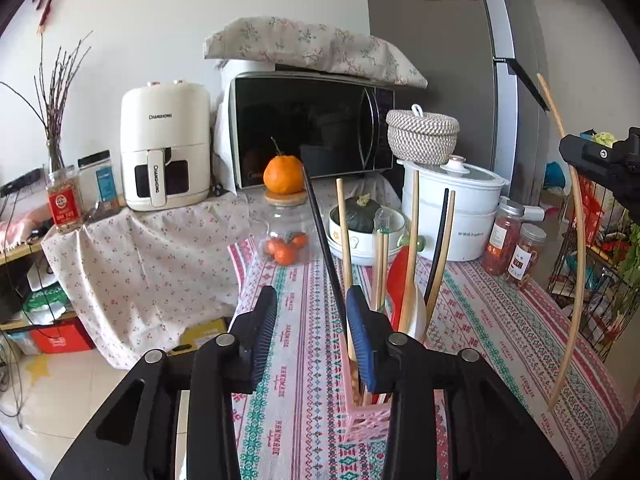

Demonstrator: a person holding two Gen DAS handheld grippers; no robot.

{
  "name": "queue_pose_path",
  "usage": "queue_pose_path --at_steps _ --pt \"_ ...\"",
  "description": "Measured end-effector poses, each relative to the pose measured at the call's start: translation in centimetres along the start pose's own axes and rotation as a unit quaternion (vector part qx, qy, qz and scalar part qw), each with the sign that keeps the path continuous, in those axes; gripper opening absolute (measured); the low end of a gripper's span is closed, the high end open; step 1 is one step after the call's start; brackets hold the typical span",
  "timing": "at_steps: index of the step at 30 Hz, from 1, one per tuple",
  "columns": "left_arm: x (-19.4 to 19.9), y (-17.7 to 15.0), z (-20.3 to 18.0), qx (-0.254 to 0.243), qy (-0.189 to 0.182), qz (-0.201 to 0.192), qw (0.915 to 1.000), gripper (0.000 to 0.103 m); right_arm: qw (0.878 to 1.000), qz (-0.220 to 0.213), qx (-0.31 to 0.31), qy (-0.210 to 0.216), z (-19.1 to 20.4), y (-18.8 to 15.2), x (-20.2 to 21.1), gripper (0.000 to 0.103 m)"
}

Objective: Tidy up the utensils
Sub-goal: 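Insert the left tool's wooden chopstick into the pink basket and open it, then insert the right tool's wooden chopstick into the basket and open it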

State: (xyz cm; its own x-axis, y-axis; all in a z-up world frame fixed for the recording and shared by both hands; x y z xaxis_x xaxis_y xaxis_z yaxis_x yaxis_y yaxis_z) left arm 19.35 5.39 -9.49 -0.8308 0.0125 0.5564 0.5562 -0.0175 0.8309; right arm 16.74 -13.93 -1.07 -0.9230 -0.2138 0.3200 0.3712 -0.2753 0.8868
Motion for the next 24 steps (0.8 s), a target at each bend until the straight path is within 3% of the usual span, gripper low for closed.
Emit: queue_pose_path --at_steps 4,11,17,22,23,24 --pt "0.8 -0.4 2.1 0.017 -0.001 0.078 0.9968 0.051 1.000 -0.023 -0.005 -0.017 1.8 -0.1 -1.5 0.009" --pt "-0.1 -1.8 5.8 0.025 0.017 0.126 0.9915 0.051 0.997 -0.058 -0.011 -0.043 4.5 -1.6 -4.9 0.009" --pt "-0.4 -1.7 7.6 0.041 0.009 0.130 0.9907 0.051 0.993 -0.090 0.016 -0.079 5.5 -3.9 -6.5 0.010" --pt "-0.5 -1.4 7.5 0.036 0.003 0.123 0.9917 0.051 0.991 -0.085 0.034 -0.096 5.4 -5.8 -6.9 0.012" --pt "-0.4 -1.4 7.4 0.036 0.002 0.123 0.9917 0.051 0.991 -0.086 0.035 -0.097 5.5 -6.1 -6.7 0.015" --pt "-0.4 -1.3 7.3 0.036 0.001 0.123 0.9917 0.051 0.991 -0.085 0.038 -0.099 5.5 -6.4 -6.5 0.025"
Point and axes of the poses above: each gripper's, at about its wrist camera, not at the fingertips, and x roughly against the way its jaws point, z to its left, y to its top, the point moved 1 cm from there along -x, roughly the way its jaws point, and after that the axes turned 6 degrees about z, right-handed, at the moved point
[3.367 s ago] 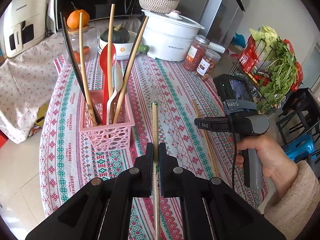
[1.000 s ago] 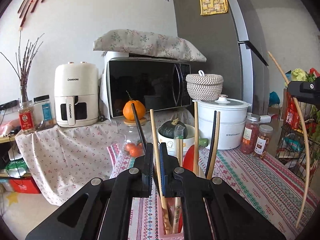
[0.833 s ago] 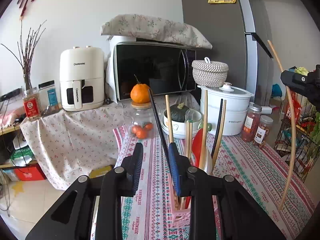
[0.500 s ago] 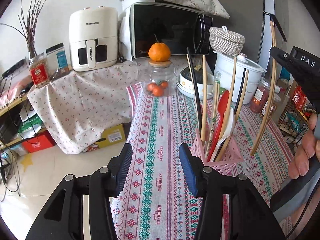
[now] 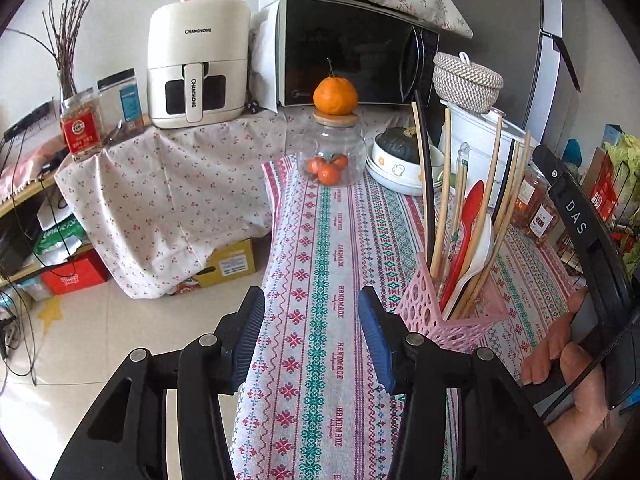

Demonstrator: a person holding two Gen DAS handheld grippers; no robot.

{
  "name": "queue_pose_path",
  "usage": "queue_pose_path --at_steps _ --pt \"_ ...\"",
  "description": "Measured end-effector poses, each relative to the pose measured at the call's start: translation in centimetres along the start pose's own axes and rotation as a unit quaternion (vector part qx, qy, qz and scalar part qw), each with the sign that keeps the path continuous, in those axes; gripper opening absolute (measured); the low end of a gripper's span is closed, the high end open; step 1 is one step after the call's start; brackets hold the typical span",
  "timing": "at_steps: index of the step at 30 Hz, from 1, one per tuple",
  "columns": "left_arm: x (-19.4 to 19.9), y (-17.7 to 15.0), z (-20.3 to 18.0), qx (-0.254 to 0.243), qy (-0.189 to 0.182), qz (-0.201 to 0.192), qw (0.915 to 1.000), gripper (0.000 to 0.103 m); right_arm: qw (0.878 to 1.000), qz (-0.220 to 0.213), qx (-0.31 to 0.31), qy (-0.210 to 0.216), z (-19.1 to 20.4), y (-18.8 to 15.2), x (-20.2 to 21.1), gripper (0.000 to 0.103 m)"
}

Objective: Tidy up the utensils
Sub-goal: 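Insert the right tool's wooden chopstick into the basket and open it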

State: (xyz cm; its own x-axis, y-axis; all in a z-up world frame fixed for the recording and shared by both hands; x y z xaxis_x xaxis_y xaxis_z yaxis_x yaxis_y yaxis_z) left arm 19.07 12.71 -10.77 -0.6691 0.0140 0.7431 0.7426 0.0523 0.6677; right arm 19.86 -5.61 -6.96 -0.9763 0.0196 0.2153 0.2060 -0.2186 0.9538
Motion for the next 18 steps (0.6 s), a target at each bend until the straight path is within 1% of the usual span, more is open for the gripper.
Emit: queue_pose_path --at_steps 1,2,5,7,9,10,13,15,16,18 --pt "0.0 0.0 -0.1 0.000 -0.001 0.001 1.0000 0.051 1.000 0.002 0.002 0.002 0.0 -0.2 0.2 0.032" --pt "0.1 0.0 -0.2 -0.001 -0.002 0.003 1.0000 0.051 1.000 0.004 0.002 0.004 -0.1 -0.2 0.4 0.042" --pt "0.4 0.0 -0.5 -0.001 -0.005 0.008 1.0000 0.052 1.000 0.012 0.001 0.003 -0.6 0.3 1.0 0.044" --pt "0.6 0.0 -0.9 -0.002 -0.007 0.014 0.9999 0.056 1.000 0.018 -0.001 -0.002 -1.3 1.0 1.5 0.049" --pt "1.0 0.0 -1.3 -0.002 -0.009 0.018 0.9998 0.060 1.000 0.025 -0.004 -0.006 -2.1 1.8 2.1 0.058" --pt "1.3 -0.1 -1.6 -0.002 -0.010 0.019 0.9998 0.061 1.000 0.029 -0.004 -0.009 -2.5 2.1 2.4 0.060" --pt "2.5 -0.1 -2.8 -0.003 -0.009 0.016 0.9998 0.068 0.999 0.044 -0.001 -0.015 -3.6 3.3 3.5 0.070" --pt "3.6 -0.3 -3.6 -0.005 -0.006 0.011 0.9999 0.075 0.998 0.057 0.005 -0.013 -4.3 3.8 4.4 0.077" --pt "4.2 -0.4 -4.0 -0.006 -0.004 0.008 0.9999 0.077 0.998 0.062 0.008 -0.013 -4.6 4.1 4.9 0.079" --pt "5.5 -0.6 -4.8 -0.008 0.003 -0.002 1.0000 0.085 0.997 0.072 0.013 -0.014 -5.2 4.4 5.9 0.089"
Point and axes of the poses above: each gripper's, at about its wrist camera, not at the fingertips, and x roughly against the way its jaws point, z to its left, y to its top, the point moved 1 cm from there along -x, roughly the way its jaws point, and after that the axes turned 6 degrees about z, right-handed, at the moved point
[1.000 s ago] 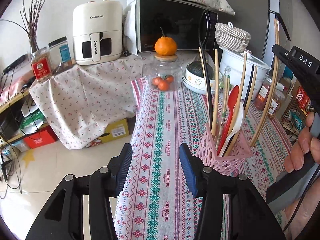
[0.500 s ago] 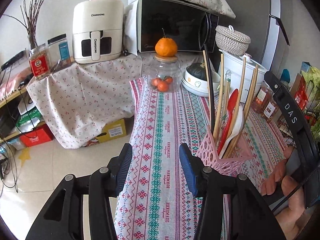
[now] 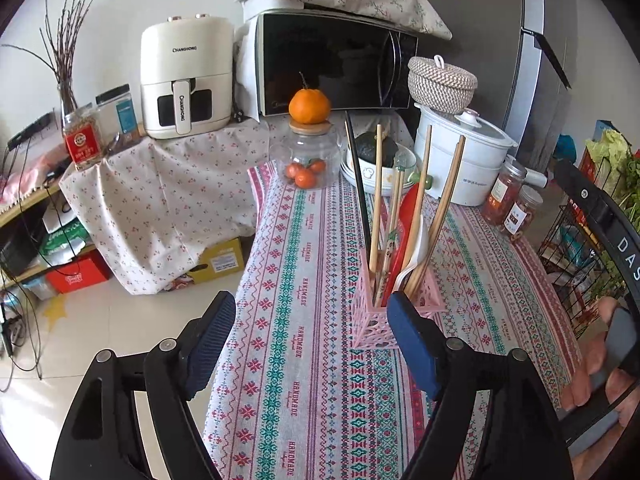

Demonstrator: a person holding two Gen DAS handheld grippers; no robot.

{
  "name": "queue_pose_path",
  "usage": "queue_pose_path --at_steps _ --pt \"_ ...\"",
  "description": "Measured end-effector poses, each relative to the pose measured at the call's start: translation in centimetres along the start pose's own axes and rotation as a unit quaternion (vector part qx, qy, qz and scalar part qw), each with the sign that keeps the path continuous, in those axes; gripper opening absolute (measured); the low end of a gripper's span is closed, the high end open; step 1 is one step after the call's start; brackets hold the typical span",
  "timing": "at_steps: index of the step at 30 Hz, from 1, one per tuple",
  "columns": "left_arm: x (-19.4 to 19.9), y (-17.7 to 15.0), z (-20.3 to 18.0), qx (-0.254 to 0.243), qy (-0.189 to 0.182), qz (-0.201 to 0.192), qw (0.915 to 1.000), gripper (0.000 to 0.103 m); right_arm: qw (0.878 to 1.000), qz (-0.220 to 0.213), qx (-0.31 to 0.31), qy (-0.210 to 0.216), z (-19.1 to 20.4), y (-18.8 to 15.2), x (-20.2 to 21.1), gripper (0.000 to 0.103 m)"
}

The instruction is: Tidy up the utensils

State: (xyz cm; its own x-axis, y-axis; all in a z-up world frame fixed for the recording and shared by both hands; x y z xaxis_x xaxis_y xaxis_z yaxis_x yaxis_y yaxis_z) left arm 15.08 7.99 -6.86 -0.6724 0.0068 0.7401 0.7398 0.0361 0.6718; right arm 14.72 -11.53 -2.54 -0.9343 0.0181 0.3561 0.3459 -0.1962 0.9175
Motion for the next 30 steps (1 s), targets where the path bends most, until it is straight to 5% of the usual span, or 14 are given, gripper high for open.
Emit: queue_pose_path --at_steps 5,9,21,30 --pt "3.9 -0.9 -1.4 0.002 0.043 -0.032 0.9985 0.102 0.999 0.048 -0.002 -0.005 -2.0 0.2 1.7 0.102" --pt "6.2 -1.8 -2.2 0.001 0.061 -0.037 0.9975 0.103 0.996 0.088 0.016 -0.025 -3.2 0.4 2.7 0.102" --pt "9.6 -4.1 -4.1 -0.010 0.026 -0.006 0.9996 0.103 0.975 0.160 0.139 -0.060 -4.6 -0.1 7.5 0.103" --pt "10.8 -4.7 -4.1 -0.006 0.014 -0.011 0.9998 0.103 0.972 0.184 0.140 -0.029 -5.9 -0.1 10.9 0.103"
Point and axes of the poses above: each gripper's, at about its wrist camera, not at the fingertips, and x roughly against the way its jaws point, z to its left, y to its top, the point moved 1 cm from there along -x, roughly the way its jaws point, and after that the axes turned 6 degrees about z, right-handed, at the moved point
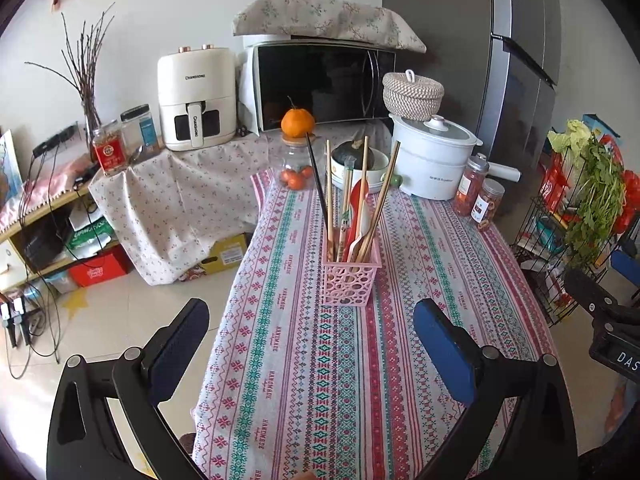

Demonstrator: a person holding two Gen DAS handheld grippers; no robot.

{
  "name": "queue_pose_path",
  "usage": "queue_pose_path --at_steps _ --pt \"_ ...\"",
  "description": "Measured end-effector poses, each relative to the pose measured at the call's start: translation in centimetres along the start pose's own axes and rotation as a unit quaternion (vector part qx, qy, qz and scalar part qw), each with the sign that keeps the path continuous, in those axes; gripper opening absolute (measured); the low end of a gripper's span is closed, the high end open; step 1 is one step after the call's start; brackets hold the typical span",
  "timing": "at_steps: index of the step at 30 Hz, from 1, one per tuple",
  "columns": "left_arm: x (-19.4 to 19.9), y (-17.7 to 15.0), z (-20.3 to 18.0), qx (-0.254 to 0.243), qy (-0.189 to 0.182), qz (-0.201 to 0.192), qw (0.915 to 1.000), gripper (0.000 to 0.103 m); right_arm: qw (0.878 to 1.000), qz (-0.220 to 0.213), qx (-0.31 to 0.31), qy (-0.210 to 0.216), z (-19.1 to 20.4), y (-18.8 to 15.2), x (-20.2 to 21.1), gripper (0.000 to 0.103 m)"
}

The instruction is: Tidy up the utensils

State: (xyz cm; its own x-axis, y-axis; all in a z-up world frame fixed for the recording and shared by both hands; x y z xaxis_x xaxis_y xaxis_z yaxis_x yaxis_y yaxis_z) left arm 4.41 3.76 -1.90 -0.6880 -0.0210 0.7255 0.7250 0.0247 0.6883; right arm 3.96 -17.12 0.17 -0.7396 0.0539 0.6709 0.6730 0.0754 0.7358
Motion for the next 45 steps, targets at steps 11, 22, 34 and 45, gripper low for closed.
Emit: queue_pose_path --at_steps 11,22,34,45 --pt "0.7 -0.4 -1.3 -0.016 -0.008 -0.008 0.9998 0.103 1.000 0.021 -0.003 0.016 0.5 -0.5 -0.4 0.103" --pt "0.8 -0.6 -1.3 -0.017 -0.005 -0.011 0.9998 0.103 1.000 0.024 -0.005 0.015 0.9 -0.6 -0.6 0.103" --pt "0.8 -0.7 -1.2 -0.018 -0.005 -0.012 0.9998 0.103 0.999 0.029 -0.006 0.018 1.1 -0.5 -1.0 0.103" --pt "0.8 -0.7 -1.1 -0.018 -0.005 -0.013 0.9997 0.103 0.999 0.028 -0.009 0.018 1.3 -0.5 -1.0 0.103"
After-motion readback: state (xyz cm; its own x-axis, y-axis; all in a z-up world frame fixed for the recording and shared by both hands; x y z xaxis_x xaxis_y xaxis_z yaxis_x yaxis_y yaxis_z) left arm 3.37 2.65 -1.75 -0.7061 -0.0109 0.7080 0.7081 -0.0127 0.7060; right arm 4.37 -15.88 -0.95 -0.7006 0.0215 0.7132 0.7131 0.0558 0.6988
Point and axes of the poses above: each gripper's, at about its wrist camera, not at the fingertips, and x roughly against the way its jaws point, z to its left, y to its top, the point moved 1 cm from there along -x, roughly the way its jaws point, and after that the axes turned 6 degrees about z, right-handed, at the moved point
